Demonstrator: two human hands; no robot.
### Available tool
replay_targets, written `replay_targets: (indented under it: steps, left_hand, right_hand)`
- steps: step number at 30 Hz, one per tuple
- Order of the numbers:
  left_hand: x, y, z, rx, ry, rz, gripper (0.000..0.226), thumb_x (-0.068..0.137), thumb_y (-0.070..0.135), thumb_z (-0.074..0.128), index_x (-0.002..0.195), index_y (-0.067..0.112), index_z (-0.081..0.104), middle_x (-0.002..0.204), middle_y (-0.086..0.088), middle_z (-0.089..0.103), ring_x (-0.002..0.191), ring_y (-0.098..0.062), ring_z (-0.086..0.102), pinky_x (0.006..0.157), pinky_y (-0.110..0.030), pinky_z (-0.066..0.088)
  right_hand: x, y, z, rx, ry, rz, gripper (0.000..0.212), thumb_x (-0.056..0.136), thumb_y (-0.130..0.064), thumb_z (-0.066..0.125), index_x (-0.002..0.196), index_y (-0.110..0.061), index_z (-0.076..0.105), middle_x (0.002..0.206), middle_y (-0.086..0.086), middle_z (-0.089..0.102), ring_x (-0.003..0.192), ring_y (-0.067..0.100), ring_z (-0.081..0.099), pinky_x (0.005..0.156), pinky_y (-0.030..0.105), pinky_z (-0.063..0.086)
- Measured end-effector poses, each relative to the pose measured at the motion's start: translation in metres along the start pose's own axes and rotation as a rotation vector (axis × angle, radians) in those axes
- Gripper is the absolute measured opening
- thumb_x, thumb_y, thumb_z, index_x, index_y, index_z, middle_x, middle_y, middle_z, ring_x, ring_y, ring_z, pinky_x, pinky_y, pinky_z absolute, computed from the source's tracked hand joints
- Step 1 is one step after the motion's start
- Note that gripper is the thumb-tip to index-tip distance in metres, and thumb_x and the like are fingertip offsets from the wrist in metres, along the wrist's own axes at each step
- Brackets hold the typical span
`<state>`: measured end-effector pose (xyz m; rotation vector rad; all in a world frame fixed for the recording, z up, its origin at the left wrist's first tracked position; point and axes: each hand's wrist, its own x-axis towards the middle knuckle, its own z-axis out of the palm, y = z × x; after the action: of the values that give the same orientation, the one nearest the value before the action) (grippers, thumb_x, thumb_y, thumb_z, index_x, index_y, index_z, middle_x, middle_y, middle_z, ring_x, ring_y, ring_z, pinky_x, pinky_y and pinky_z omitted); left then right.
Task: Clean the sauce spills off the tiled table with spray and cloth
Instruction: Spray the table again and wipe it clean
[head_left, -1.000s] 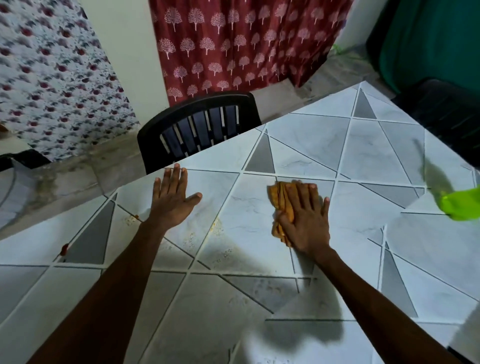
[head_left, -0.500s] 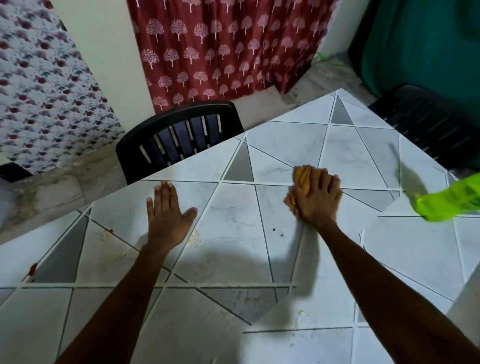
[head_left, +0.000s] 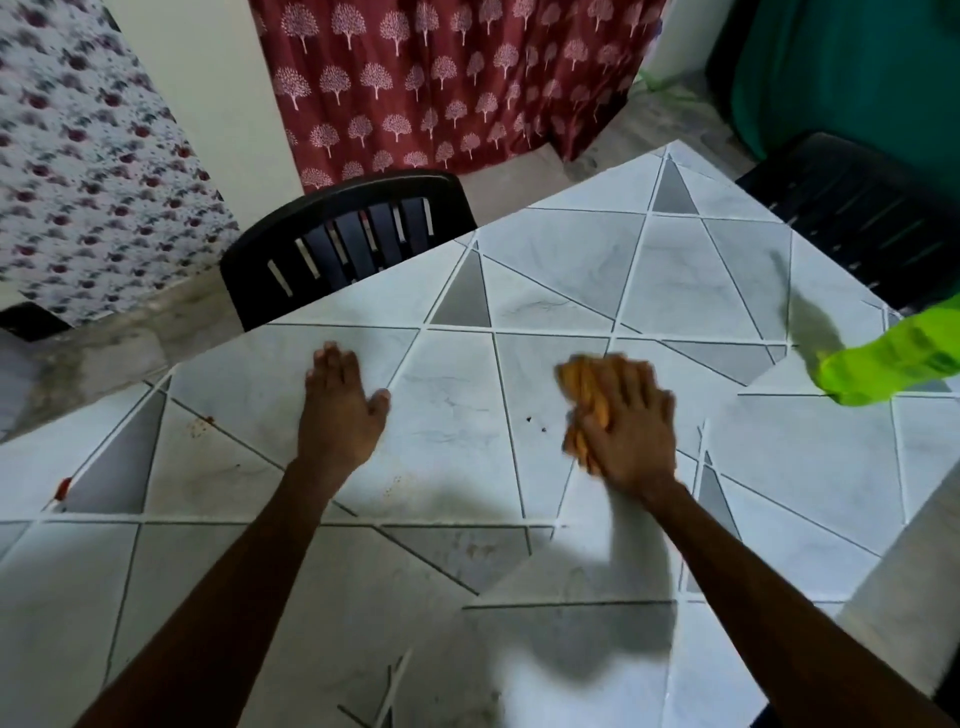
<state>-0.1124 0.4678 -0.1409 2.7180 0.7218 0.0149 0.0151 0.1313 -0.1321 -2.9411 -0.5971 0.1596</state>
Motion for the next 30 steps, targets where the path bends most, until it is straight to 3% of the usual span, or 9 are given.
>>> replay_targets:
  steps: [3, 7, 10, 14, 17, 21, 24, 26, 30]
  left_hand:
    - [-0.026, 0.015, 0.008, 0.019, 0.033, 0.112, 0.071, 0.096, 0.042, 0.048, 0.149, -0.001, 0.031, 0.16, -0.026, 0.016, 0.15, -0.038, 0.012, 0.122, -0.046, 0.011]
    - [-0.048, 0.03, 0.02, 0.057, 0.047, 0.161, 0.064, 0.094, 0.035, 0.056, 0.145, 0.0, 0.041, 0.158, -0.022, 0.025, 0.148, -0.035, 0.021, 0.121, -0.047, 0.018]
    - [-0.062, 0.042, 0.022, 0.041, 0.008, 0.122, 0.063, 0.096, 0.034, 0.053, 0.148, 0.002, 0.037, 0.159, -0.019, 0.025, 0.149, -0.033, 0.019, 0.121, -0.045, 0.015]
    - [-0.079, 0.057, 0.018, 0.055, -0.006, 0.165, 0.062, 0.096, 0.034, 0.055, 0.148, 0.003, 0.038, 0.159, -0.018, 0.026, 0.149, -0.033, 0.021, 0.121, -0.046, 0.019]
    - [-0.097, 0.064, 0.016, 0.086, 0.007, 0.202, 0.06, 0.095, 0.031, 0.056, 0.147, 0.005, 0.039, 0.158, -0.015, 0.029, 0.147, -0.032, 0.025, 0.119, -0.046, 0.024]
    - [-0.127, 0.064, 0.023, 0.082, 0.01, 0.198, 0.06, 0.094, 0.036, 0.045, 0.144, 0.003, 0.044, 0.155, -0.016, 0.035, 0.144, -0.034, 0.031, 0.116, -0.049, 0.03]
    - [-0.143, 0.062, 0.026, 0.003, 0.03, 0.229, 0.061, 0.094, 0.037, 0.043, 0.142, 0.0, 0.046, 0.152, -0.019, 0.039, 0.141, -0.037, 0.035, 0.114, -0.05, 0.034]
    - [-0.155, 0.065, 0.026, -0.047, 0.048, 0.22, 0.059, 0.095, 0.036, 0.046, 0.141, -0.001, 0.047, 0.152, -0.019, 0.04, 0.141, -0.035, 0.036, 0.115, -0.047, 0.032]
    - [-0.177, 0.075, 0.028, -0.042, 0.005, 0.25, 0.064, 0.096, 0.044, 0.042, 0.143, 0.001, 0.046, 0.154, -0.016, 0.038, 0.143, -0.033, 0.032, 0.116, -0.046, 0.031]
  right_hand:
    - [0.026, -0.044, 0.003, 0.081, -0.007, 0.133, 0.086, 0.086, -0.069, 0.02, 0.16, -0.027, 0.016, 0.168, 0.007, 0.014, 0.153, 0.039, 0.005, 0.121, 0.059, 0.012]
    - [-0.05, -0.085, 0.023, -0.015, -0.029, -0.39, 0.076, 0.093, -0.061, 0.039, 0.16, -0.03, 0.021, 0.169, 0.004, 0.014, 0.155, 0.034, 0.005, 0.122, 0.057, 0.017]
    - [-0.118, -0.039, 0.019, -0.03, -0.085, -0.535, 0.075, 0.094, -0.06, 0.044, 0.16, -0.034, 0.019, 0.17, -0.004, 0.007, 0.157, 0.026, -0.002, 0.125, 0.053, 0.011]
    - [-0.098, 0.053, 0.005, -0.08, -0.048, -0.218, 0.077, 0.089, -0.061, 0.04, 0.159, -0.031, 0.025, 0.169, -0.002, 0.014, 0.155, 0.03, 0.01, 0.116, 0.062, 0.022]
    - [-0.044, 0.027, 0.002, 0.027, 0.009, 0.13, 0.079, 0.092, -0.064, 0.036, 0.159, -0.027, 0.019, 0.168, 0.006, 0.013, 0.153, 0.038, 0.007, 0.119, 0.064, 0.012]
    - [-0.084, -0.039, 0.02, 0.012, -0.03, -0.243, 0.077, 0.093, -0.06, 0.039, 0.16, -0.03, 0.018, 0.169, 0.005, 0.01, 0.155, 0.036, 0.001, 0.123, 0.06, 0.005]
    - [-0.161, -0.01, 0.015, 0.013, -0.062, -0.505, 0.077, 0.091, -0.057, 0.047, 0.159, -0.032, 0.022, 0.169, -0.001, 0.01, 0.156, 0.03, 0.002, 0.124, 0.057, 0.009]
    - [-0.192, 0.039, 0.009, 0.014, -0.112, -0.452, 0.078, 0.089, -0.055, 0.049, 0.159, -0.034, 0.022, 0.169, -0.003, 0.012, 0.156, 0.028, 0.002, 0.122, 0.059, 0.014]
    - [-0.148, 0.097, -0.004, -0.008, -0.101, -0.039, 0.075, 0.091, -0.061, 0.035, 0.159, -0.034, 0.017, 0.169, -0.004, 0.009, 0.156, 0.029, 0.002, 0.121, 0.062, 0.012]
